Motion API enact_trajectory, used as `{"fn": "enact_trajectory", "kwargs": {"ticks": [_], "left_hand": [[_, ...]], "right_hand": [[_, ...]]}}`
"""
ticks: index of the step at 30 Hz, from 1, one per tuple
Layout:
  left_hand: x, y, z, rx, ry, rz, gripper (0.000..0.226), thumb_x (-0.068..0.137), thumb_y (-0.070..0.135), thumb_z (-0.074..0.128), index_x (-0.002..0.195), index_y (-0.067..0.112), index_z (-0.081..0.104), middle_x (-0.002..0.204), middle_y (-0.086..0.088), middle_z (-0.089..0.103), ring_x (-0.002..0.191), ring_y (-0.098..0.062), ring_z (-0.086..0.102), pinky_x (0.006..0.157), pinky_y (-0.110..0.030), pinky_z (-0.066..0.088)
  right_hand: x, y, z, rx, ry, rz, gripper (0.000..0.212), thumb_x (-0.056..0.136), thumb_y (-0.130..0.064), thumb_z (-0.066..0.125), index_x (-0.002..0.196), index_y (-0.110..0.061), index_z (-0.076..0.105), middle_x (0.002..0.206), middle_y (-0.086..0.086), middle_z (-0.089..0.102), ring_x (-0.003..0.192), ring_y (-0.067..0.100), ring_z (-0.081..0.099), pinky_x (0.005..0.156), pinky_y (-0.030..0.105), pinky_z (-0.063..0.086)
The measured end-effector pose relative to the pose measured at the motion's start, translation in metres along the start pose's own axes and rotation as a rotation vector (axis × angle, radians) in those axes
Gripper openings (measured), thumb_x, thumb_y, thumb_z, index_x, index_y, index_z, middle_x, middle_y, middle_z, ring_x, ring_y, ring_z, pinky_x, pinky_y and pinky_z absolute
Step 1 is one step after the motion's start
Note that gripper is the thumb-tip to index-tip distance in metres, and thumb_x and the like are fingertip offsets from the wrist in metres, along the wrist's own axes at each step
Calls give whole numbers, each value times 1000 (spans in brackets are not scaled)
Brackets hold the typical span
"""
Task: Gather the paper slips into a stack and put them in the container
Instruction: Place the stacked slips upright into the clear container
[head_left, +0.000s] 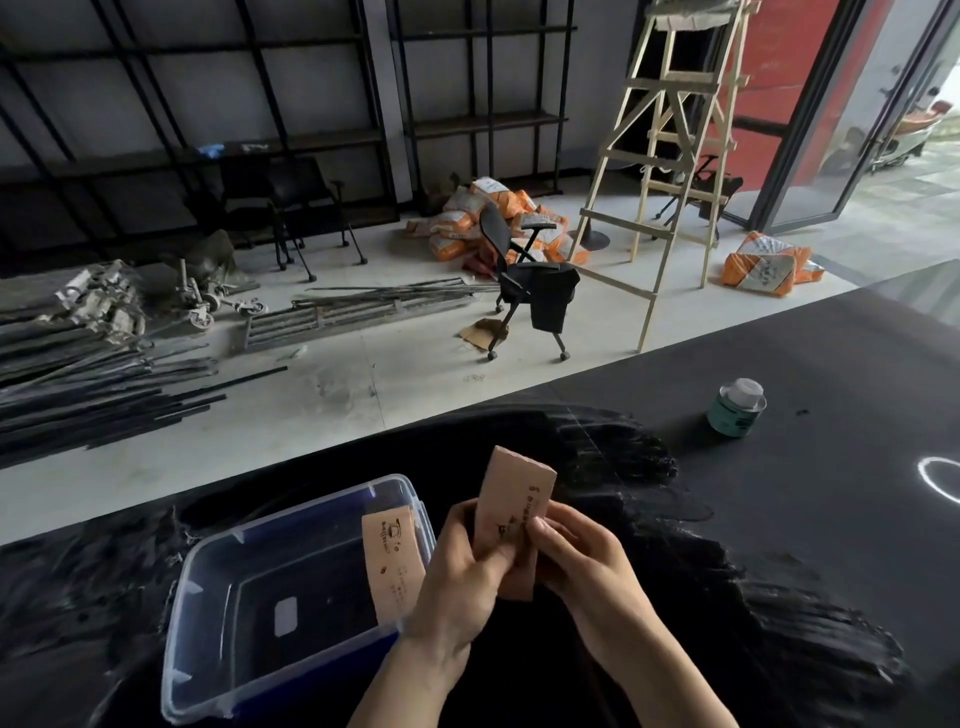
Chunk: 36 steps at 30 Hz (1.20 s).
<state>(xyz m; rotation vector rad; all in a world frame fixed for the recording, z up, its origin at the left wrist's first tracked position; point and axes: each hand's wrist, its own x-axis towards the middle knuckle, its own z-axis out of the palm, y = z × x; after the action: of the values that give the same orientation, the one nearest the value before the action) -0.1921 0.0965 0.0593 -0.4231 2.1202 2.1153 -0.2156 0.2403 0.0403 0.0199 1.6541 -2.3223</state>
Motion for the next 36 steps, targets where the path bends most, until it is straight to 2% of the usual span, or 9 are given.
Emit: {"fn": "enact_trajectory", "kwargs": {"ticks": [6,9,13,17,21,23,26,30,36], "left_hand": [[-10,21,-29,-218,86,-89,25,91,19,70,115,15,69,99,-6,80,86,-14,77,71,-27,60],[-18,34,-55,-207,119,-116,20,94,16,67,112,9,70,98,-12,78,70,-7,75,55,-16,57],[-28,37,-94,-115,197,-103,27,86,28,76,110,17,74,94,-3,82,93,-20,75,78,-34,60],[-37,36,-122,-90,311,-76,12,87,24,76,98,18,77,78,5,81,75,-7,75,60,-20,55],[-40,28,-147,-103,413,-121,8,89,27,72,91,20,75,85,-7,79,89,-25,70,75,-37,55],[-38,20,-158,-126,488,-161,9,91,27,69,86,19,71,81,-12,76,82,-29,67,70,-36,51],[-34,9,-173,-160,537,-217,13,91,25,69,97,15,73,85,-15,76,85,-34,69,75,-47,56],[-30,-5,-182,-146,560,-277,15,89,23,71,99,11,71,90,-17,76,87,-31,70,83,-49,60],[-28,-14,-176,-153,556,-336,19,89,24,72,98,7,66,89,-16,75,83,-26,68,62,-32,52]], "right_hand": [[13,-12,38,-300,-2,-128,17,97,-16,68,110,-14,77,100,6,82,95,21,77,80,30,60],[17,-11,60,-317,-33,-138,15,97,-18,67,108,-13,78,97,6,82,88,16,77,73,24,59],[20,-3,91,-323,-107,-93,18,98,-22,67,110,-14,77,99,5,82,92,20,78,73,27,61],[18,4,122,-383,-184,-85,23,100,-30,62,110,-17,78,99,4,82,91,17,78,76,30,64],[15,27,143,-738,-103,-206,26,105,-29,51,100,-19,75,91,1,79,75,10,74,59,17,55],[11,44,145,-1093,-163,-362,18,100,-23,52,106,-25,69,104,-10,73,84,6,68,63,16,51],[-4,62,141,-1348,-370,-464,25,93,-34,52,113,-28,67,112,-12,67,102,9,58,80,19,48],[-18,72,132,-1479,-480,-503,39,89,-48,50,119,-32,67,116,-13,68,114,11,54,100,30,47],[-23,78,125,-1476,-487,-585,26,99,-27,52,121,-30,66,117,-8,70,113,16,59,100,35,50]]}}
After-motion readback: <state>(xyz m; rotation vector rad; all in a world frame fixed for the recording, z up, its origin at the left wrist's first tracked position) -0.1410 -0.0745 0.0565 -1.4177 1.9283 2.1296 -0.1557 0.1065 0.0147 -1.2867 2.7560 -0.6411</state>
